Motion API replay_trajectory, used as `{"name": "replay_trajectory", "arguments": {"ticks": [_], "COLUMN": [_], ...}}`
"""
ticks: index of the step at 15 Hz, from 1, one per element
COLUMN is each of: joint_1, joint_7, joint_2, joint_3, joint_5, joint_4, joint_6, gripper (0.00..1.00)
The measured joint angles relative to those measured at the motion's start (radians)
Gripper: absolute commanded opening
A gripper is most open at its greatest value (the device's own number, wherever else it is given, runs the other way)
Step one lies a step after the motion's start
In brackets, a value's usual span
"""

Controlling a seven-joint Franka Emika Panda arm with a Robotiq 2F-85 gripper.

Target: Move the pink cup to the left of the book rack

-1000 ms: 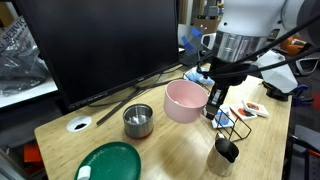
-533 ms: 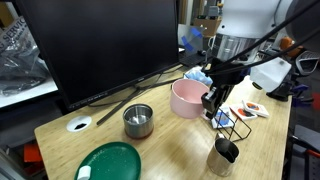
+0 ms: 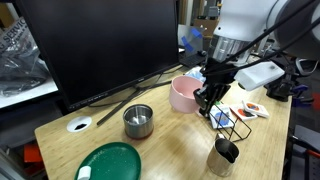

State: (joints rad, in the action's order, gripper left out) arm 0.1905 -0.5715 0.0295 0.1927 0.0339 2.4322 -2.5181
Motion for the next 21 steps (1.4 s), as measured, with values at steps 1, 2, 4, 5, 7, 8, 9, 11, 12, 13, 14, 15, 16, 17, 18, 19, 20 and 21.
{"name": "replay_trajectory", "arguments": {"ticks": [1,2,4,5,7,8,9,11,12,13,14,15,16,17,18,19,20,21], "joint_1": [0.000,0.000,0.000,0.000,0.000,0.000,0.000,-0.002,-0.003,-0.005,-0.008,-0.013,-0.017,-0.022,-0.027,-0.030,-0.032,-0.033], "joint_7": [0.000,0.000,0.000,-0.001,-0.001,-0.001,-0.001,0.000,0.001,0.002,0.007,0.018,0.030,0.035,0.035,0.035,0.034,0.031], "joint_2": [0.000,0.000,0.000,0.000,0.000,0.000,-0.003,-0.022,-0.037,-0.054,-0.073,-0.094,-0.115,-0.137,-0.161,-0.184,-0.208,-0.233], "joint_3": [0.000,0.000,0.000,0.000,0.000,0.000,0.000,-0.007,-0.013,-0.021,-0.029,-0.037,-0.045,-0.054,-0.062,-0.070,-0.077,-0.085], "joint_5": [0.000,0.000,0.000,0.000,0.000,0.000,0.000,0.018,0.034,0.048,0.066,0.094,0.121,0.143,0.157,0.170,0.174,0.177], "joint_4": [0.000,0.000,0.000,0.000,0.000,0.000,0.000,-0.003,-0.008,-0.014,-0.023,-0.034,-0.047,-0.062,-0.077,-0.092,-0.106,-0.120], "joint_6": [0.000,0.000,0.000,0.000,0.000,0.001,0.001,0.003,0.004,0.004,0.004,0.004,0.003,0.003,0.003,0.003,0.003,0.003], "gripper": [0.15,0.15,0.15,0.15,0.04,0.04,0.04,0.04,0.04,0.04,0.04,0.04,0.04,0.04,0.04,0.04,0.04,0.04]}}
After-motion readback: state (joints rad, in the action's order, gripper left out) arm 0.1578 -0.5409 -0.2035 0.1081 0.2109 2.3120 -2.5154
